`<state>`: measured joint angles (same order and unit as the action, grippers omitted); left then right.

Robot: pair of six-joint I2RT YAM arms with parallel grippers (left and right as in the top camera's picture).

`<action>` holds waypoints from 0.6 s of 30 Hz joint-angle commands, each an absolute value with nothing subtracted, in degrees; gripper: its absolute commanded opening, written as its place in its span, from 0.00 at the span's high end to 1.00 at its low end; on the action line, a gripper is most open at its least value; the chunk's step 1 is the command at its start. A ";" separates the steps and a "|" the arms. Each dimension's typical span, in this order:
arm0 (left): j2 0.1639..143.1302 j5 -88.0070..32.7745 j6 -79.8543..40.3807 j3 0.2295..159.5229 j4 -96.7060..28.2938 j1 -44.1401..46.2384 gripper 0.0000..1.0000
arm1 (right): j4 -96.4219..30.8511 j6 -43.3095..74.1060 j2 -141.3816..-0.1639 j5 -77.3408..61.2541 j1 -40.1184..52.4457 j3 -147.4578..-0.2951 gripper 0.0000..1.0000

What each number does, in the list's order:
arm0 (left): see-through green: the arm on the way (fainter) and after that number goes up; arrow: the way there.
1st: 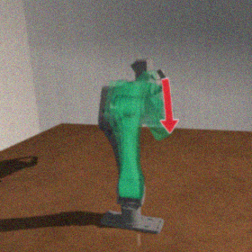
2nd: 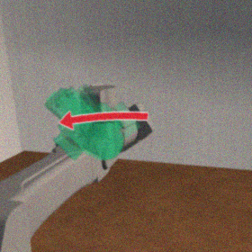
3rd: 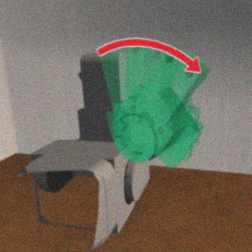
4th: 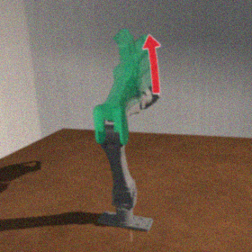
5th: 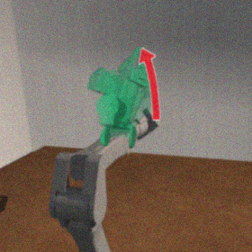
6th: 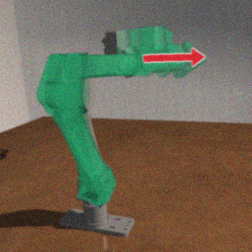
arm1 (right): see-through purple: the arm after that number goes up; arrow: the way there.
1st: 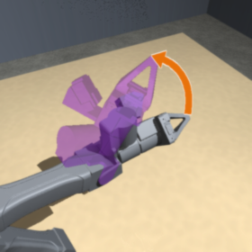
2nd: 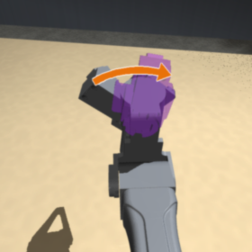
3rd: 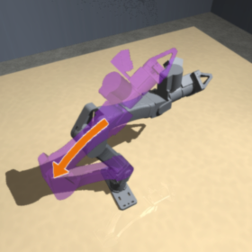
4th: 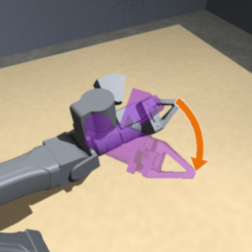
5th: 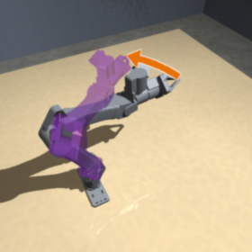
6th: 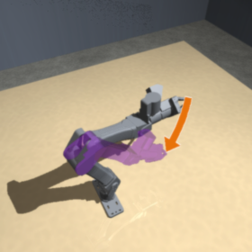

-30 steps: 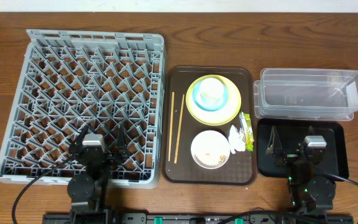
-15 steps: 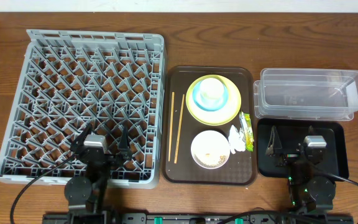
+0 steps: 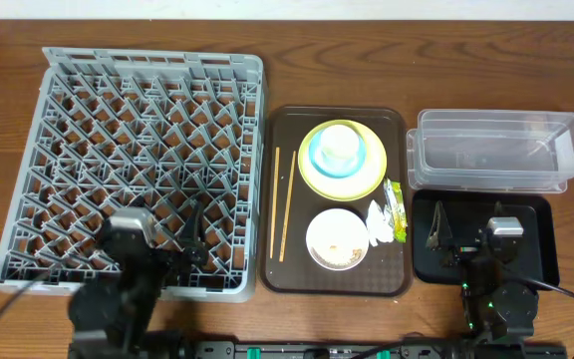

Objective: Sort waste into correct bins and load items into the dishwasher

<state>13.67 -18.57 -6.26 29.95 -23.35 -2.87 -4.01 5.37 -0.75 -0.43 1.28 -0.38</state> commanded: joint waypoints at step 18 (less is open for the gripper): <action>66.37 -35.35 -12.58 74.83 -68.73 -0.69 0.67 | -4.29 4.64 -0.67 -0.43 1.52 -0.32 0.01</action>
